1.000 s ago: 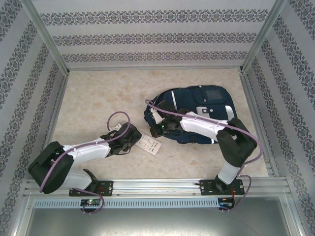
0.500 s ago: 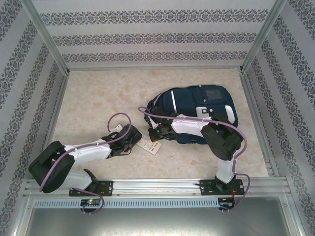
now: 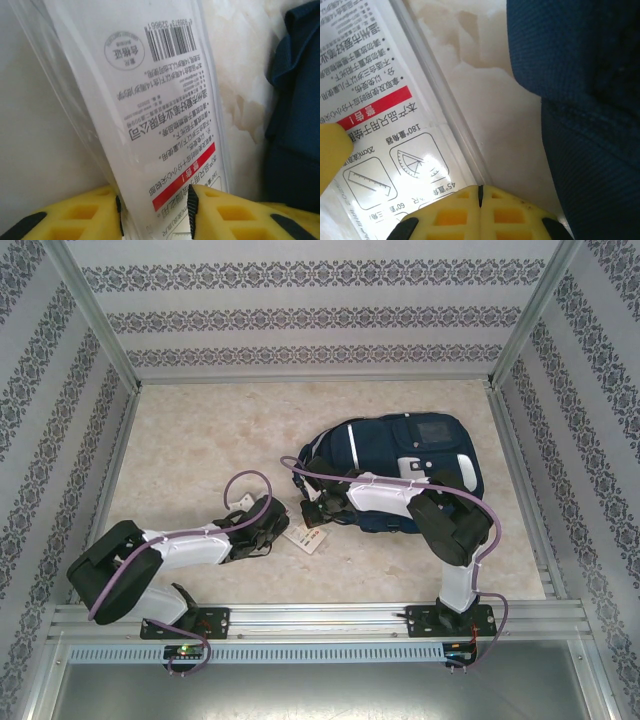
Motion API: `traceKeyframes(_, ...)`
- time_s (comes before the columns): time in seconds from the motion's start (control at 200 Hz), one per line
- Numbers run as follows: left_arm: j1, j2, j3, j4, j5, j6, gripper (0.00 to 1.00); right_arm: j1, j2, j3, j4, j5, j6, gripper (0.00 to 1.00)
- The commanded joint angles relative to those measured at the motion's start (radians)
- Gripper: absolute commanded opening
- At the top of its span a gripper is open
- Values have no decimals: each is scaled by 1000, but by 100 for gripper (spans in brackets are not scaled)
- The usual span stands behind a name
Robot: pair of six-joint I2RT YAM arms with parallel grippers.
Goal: Pack the student bag
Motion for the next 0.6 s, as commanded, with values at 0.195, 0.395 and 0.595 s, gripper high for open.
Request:
traceKeyframes(0.195, -10, -36, 32, 32, -56, 26, 4, -2, -83, 34, -58, -1, 11, 0)
traceKeyframes(0.395, -8, -149, 42, -100, -110, 50, 0, -20, -199, 132, -179, 107, -27, 22)
traceKeyframes(0.595, 4, -233, 129, -286, -132, 148, 0, -52, -205, 238, -311, 360, -88, 37)
